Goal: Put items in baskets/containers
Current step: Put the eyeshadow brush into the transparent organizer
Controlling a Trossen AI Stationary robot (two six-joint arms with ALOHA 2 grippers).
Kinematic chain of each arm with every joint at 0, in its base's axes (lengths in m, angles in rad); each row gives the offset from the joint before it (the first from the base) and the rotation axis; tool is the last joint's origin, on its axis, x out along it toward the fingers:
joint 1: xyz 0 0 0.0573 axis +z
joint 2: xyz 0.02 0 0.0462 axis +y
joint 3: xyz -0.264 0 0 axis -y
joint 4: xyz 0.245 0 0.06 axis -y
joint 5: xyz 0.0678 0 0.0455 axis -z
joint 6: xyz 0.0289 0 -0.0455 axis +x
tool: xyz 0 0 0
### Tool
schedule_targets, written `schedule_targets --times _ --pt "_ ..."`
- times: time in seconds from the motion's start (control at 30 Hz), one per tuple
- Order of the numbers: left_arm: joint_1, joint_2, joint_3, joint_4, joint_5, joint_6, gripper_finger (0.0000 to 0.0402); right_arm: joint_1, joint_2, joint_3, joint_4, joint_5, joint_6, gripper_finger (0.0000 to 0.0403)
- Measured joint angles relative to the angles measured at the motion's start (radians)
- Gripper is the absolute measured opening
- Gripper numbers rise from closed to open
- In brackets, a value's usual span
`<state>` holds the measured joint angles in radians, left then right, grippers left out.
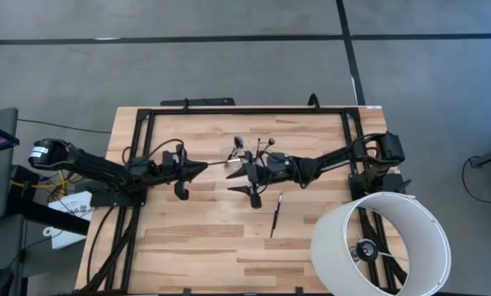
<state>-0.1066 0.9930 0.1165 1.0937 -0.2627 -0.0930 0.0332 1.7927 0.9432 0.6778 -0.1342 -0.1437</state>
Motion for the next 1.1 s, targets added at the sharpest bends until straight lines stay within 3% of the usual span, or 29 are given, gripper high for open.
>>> schedule_targets --times 0.17,0.33,0.4,0.47,0.73,1.1 --pt "0.000 -0.003 0.000 -0.004 -0.046 0.010 0.0019 0.008 0.000 0.000 0.019 0.008 -0.022 0.0162" --pt "0.000 -0.003 0.000 0.076 0.026 0.018 0.0015 -0.009 0.000 0.000 0.020 0.193 -0.022 0.0159" --pt "0.000 -0.003 0.000 0.100 0.057 0.034 0.0015 -0.030 0.000 0.000 0.046 0.218 -0.009 0.0160" --pt "0.000 -0.003 0.000 0.098 0.061 0.037 0.0015 -0.054 0.000 0.000 0.106 0.202 0.018 0.0159" --pt "0.000 -0.003 0.000 0.097 0.062 0.036 0.0015 -0.101 0.000 0.000 0.349 -0.058 0.040 0.0151" --pt "0.000 -0.003 0.000 0.097 0.062 0.036 0.0016 -0.101 0.000 0.000 0.357 -0.076 0.039 0.0119"
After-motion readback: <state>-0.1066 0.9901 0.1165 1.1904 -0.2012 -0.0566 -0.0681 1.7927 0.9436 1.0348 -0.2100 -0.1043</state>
